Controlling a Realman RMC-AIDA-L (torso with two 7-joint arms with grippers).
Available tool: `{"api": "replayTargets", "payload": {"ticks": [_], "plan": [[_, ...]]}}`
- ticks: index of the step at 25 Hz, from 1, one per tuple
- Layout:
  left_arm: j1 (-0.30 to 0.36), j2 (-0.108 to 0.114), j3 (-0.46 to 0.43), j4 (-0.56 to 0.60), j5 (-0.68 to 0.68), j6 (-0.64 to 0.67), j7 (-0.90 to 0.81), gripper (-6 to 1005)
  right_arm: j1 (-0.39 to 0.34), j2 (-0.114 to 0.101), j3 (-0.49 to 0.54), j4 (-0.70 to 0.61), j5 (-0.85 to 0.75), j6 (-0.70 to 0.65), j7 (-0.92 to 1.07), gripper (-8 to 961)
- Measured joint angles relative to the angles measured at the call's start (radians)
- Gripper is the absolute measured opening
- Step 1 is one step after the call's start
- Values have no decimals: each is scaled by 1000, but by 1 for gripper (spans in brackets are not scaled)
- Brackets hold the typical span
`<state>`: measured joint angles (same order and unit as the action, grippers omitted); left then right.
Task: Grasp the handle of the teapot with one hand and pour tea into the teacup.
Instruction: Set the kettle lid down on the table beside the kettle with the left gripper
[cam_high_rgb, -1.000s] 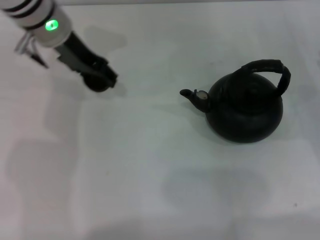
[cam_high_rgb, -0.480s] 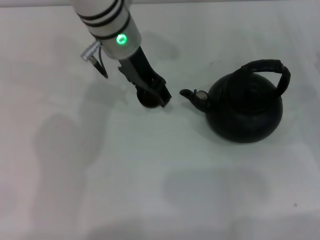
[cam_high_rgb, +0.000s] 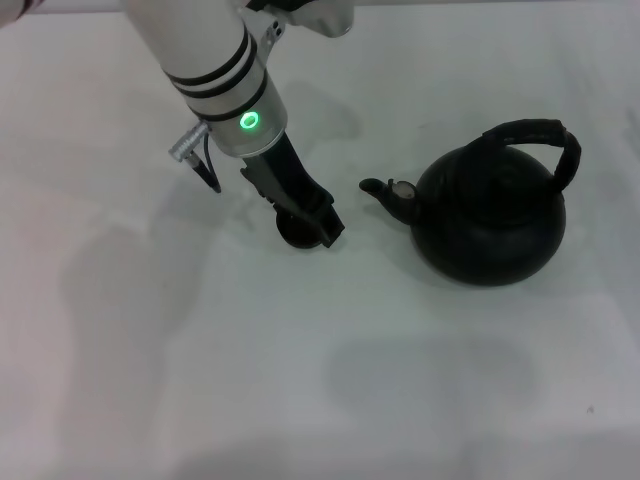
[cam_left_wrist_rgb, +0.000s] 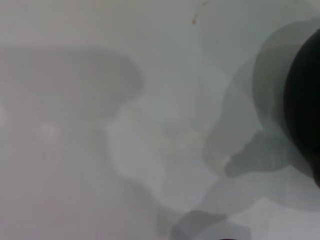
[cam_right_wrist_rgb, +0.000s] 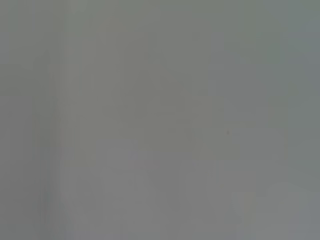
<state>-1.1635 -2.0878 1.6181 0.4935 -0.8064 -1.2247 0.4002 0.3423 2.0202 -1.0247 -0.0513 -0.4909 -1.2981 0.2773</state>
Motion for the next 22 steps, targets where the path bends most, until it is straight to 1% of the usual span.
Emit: {"api": "replayTargets", "payload": {"ticks": [9, 16, 22], "plan": [[19, 0, 12, 5, -1, 19, 2, 709, 4, 2, -11, 7, 0, -3, -1, 855], [13, 0, 35, 5, -2, 25, 0, 709, 7, 2, -11, 6, 0, 0, -2, 855], [11, 0, 38, 5, -4, 34, -1, 708, 7, 2, -11, 3, 1, 2, -3, 855]]}}
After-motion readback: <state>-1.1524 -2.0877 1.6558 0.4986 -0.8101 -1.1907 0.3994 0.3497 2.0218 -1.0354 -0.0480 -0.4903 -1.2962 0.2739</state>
